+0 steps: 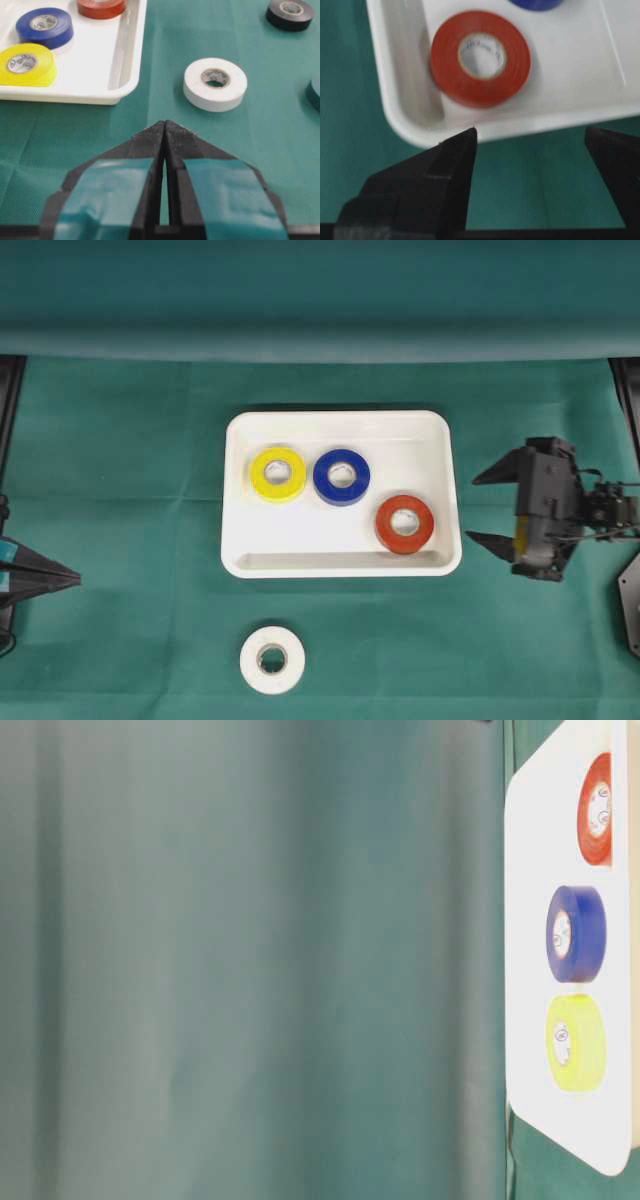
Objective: Put the tape into the white case with the right arm.
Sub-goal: 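Open the right gripper and retract it to the right side, then move the right gripper down over the black tape roll, then close the right gripper in the black tape's core and lift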
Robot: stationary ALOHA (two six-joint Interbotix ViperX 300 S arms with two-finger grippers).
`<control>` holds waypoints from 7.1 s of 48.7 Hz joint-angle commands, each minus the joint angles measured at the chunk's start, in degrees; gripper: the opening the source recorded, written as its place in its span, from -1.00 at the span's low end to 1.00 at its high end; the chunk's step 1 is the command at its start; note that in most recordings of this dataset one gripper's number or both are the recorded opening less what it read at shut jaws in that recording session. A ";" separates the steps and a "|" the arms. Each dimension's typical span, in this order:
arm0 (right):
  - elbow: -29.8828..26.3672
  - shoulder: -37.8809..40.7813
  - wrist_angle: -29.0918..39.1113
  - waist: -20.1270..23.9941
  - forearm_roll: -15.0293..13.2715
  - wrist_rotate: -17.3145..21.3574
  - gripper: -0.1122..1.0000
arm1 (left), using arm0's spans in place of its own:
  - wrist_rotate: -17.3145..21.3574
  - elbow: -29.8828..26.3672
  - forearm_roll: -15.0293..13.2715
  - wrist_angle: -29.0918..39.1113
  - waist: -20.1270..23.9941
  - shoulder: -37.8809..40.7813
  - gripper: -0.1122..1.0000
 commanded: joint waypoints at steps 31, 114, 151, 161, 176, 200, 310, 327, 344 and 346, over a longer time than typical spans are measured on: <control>6.59 -10.90 -0.53 1.58 0.53 3.25 0.30 | 0.00 -0.62 -0.09 -0.62 0.18 0.53 -0.80; 5.89 -7.12 -1.93 37.27 -2.55 2.90 0.30 | 0.00 -0.62 -0.09 -0.62 0.18 0.53 -0.80; -16.70 22.41 -8.26 42.19 -2.55 3.16 0.30 | 0.00 -0.62 -0.09 -0.62 0.18 0.53 -0.80; -18.46 24.43 -7.03 42.36 -2.55 3.34 0.30 | 0.00 -0.62 -0.09 -0.62 0.18 0.53 -0.80; -21.36 28.48 -1.32 43.51 -2.02 3.52 0.31 | 0.00 -0.53 -0.09 -0.62 0.18 0.53 -0.80; -24.96 32.87 3.52 44.65 -0.88 3.52 0.30 | -0.09 -0.09 -0.09 -1.23 0.18 0.53 -0.80; -27.25 17.93 23.29 34.10 1.05 3.87 -0.79 | -0.09 -0.09 -0.09 -1.14 0.18 0.53 -0.80; -23.73 15.47 21.62 17.67 -4.57 3.69 -0.79 | 0.00 -0.18 -0.09 -1.23 0.18 0.53 -0.80; -22.94 16.70 11.34 3.87 -9.49 3.52 -0.79 | 0.09 -0.09 -0.09 -1.23 0.18 0.53 -0.80; -22.85 17.05 10.37 2.46 -10.02 3.52 -0.79 | 0.00 -0.09 -0.09 -1.23 0.18 0.53 -0.80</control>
